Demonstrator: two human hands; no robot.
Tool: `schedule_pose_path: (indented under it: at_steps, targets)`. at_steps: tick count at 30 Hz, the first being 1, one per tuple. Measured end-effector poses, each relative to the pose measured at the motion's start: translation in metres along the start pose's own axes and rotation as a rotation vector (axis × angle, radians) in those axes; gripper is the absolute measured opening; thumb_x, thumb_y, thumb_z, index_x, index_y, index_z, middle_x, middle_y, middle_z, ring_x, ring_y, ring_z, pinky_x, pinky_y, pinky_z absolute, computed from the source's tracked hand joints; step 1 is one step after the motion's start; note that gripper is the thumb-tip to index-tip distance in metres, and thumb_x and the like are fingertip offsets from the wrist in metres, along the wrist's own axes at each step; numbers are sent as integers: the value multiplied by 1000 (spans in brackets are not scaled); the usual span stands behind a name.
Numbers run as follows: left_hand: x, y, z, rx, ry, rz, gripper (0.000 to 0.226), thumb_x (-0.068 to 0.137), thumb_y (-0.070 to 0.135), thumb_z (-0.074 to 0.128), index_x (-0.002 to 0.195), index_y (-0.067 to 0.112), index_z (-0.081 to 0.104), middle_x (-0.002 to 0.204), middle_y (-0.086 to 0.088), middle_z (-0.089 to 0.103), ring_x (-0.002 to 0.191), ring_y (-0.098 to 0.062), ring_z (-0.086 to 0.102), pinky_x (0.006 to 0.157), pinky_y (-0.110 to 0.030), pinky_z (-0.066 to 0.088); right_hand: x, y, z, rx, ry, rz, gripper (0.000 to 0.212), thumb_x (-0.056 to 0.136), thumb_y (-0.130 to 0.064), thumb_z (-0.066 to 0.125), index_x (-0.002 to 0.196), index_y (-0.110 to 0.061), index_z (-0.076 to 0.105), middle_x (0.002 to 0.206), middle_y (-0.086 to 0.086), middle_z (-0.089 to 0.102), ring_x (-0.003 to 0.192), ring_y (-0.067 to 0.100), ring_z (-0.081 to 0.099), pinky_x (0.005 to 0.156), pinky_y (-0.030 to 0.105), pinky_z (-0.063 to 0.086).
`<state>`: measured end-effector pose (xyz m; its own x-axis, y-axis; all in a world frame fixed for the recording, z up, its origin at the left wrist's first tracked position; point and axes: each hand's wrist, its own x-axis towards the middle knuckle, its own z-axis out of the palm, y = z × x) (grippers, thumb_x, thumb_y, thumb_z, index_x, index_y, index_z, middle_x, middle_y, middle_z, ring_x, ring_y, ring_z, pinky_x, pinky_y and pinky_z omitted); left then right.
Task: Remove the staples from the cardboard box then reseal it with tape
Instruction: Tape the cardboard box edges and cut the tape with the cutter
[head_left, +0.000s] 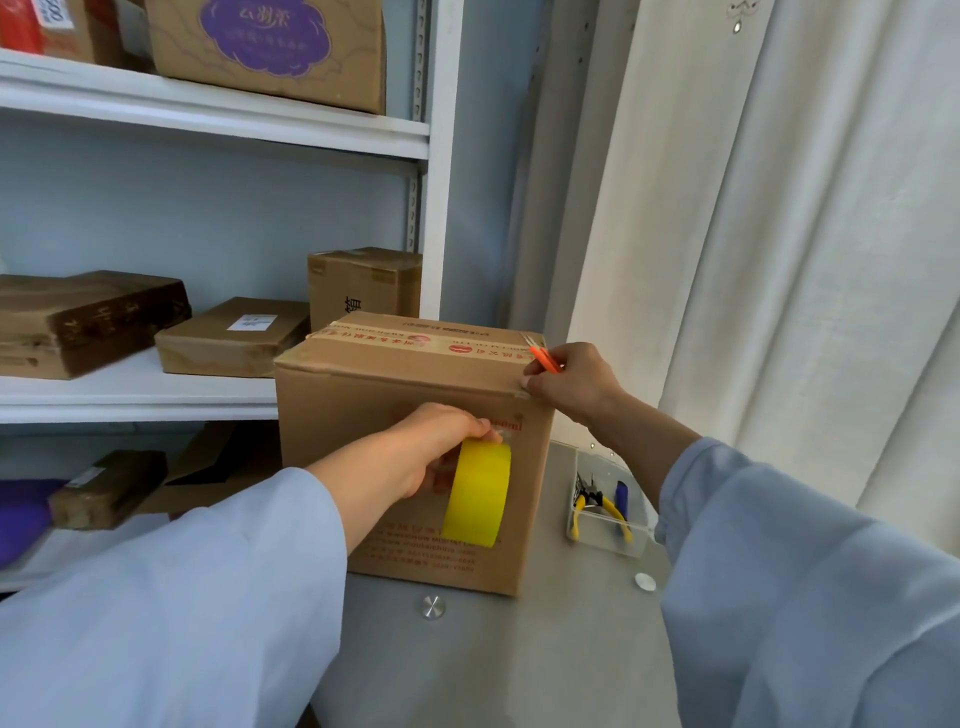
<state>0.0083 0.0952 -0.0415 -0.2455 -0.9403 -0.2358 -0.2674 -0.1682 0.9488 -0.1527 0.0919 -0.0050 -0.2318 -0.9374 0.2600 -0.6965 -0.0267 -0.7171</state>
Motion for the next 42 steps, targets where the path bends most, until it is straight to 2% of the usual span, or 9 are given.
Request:
schedule_pose_path:
  at_steps: [6, 9, 13, 16, 20, 25, 30, 35, 42]
  targets:
    - [-19, -2, 6, -62, 11, 73, 18, 93, 25, 57, 93, 17, 73, 105, -8, 68, 96, -24, 63, 71, -27, 49, -40, 12, -3, 64, 134, 15, 27, 87, -35, 62, 67, -17, 60, 63, 3, 56, 58, 17, 52, 54, 30, 41]
    - [-28, 0, 7, -80, 12, 119, 15, 94, 23, 57, 96, 19, 71, 99, -4, 68, 85, -16, 61, 61, -24, 47, -57, 9, -4, 102, -34, 39, 35, 81, -47, 70, 67, -16, 62, 63, 1, 57, 60, 13, 53, 56, 26, 43]
    - [-40, -1, 7, -81, 9, 111, 9, 92, 22, 59, 97, 22, 68, 108, -9, 67, 97, -23, 63, 77, -33, 54, -73, 4, 0, 219, -167, 1, 20, 80, -26, 76, 82, -7, 72, 48, -12, 50, 42, -1, 49, 39, 7, 33]
    - [-47, 2, 5, -45, -17, 87, 10, 93, 20, 59, 95, 22, 68, 107, -9, 66, 92, -21, 63, 67, -30, 53, -73, -2, 0, 201, -119, -15, 15, 79, -19, 77, 84, -5, 74, 55, -8, 54, 46, -1, 52, 40, 7, 36]
    - [-56, 6, 4, -32, -80, 52, 18, 90, 18, 64, 107, 13, 68, 103, -9, 69, 81, -16, 63, 58, -24, 51, -73, -7, 0, 65, -55, -91, 9, 79, -19, 78, 82, -10, 75, 80, 5, 68, 77, 14, 60, 70, 26, 49]
    - [-57, 3, 12, -32, -54, 7, 7, 88, 12, 65, 94, 12, 67, 80, -5, 65, 65, -13, 59, 40, -16, 45, -83, 0, 1, 22, -13, -144, 8, 80, -20, 77, 77, -14, 72, 72, -4, 64, 68, 8, 56, 58, 19, 40]
    - [-55, 2, 22, -39, -71, 2, 9, 86, 10, 67, 96, 10, 67, 78, -6, 67, 65, -14, 63, 50, -22, 51, -89, 15, -4, 14, -1, -145, 11, 81, -22, 76, 83, -10, 75, 76, -1, 66, 73, 12, 58, 68, 25, 42]
    - [-46, -2, 34, -41, -72, 20, 22, 85, 12, 69, 106, 8, 66, 82, -5, 70, 70, -16, 66, 71, -32, 54, -90, 22, -12, 51, -14, -93, 27, 83, -18, 74, 60, -20, 59, 58, -9, 50, 56, 4, 45, 54, 17, 33]
    - [-37, -20, 52, 61, -71, 119, 16, 81, 4, 71, 76, 15, 60, 83, -6, 64, 81, -20, 60, 68, -30, 52, -93, 46, -10, 83, -109, 80, 24, 85, -18, 72, 66, -15, 58, 59, 0, 46, 55, 13, 43, 54, 24, 37]
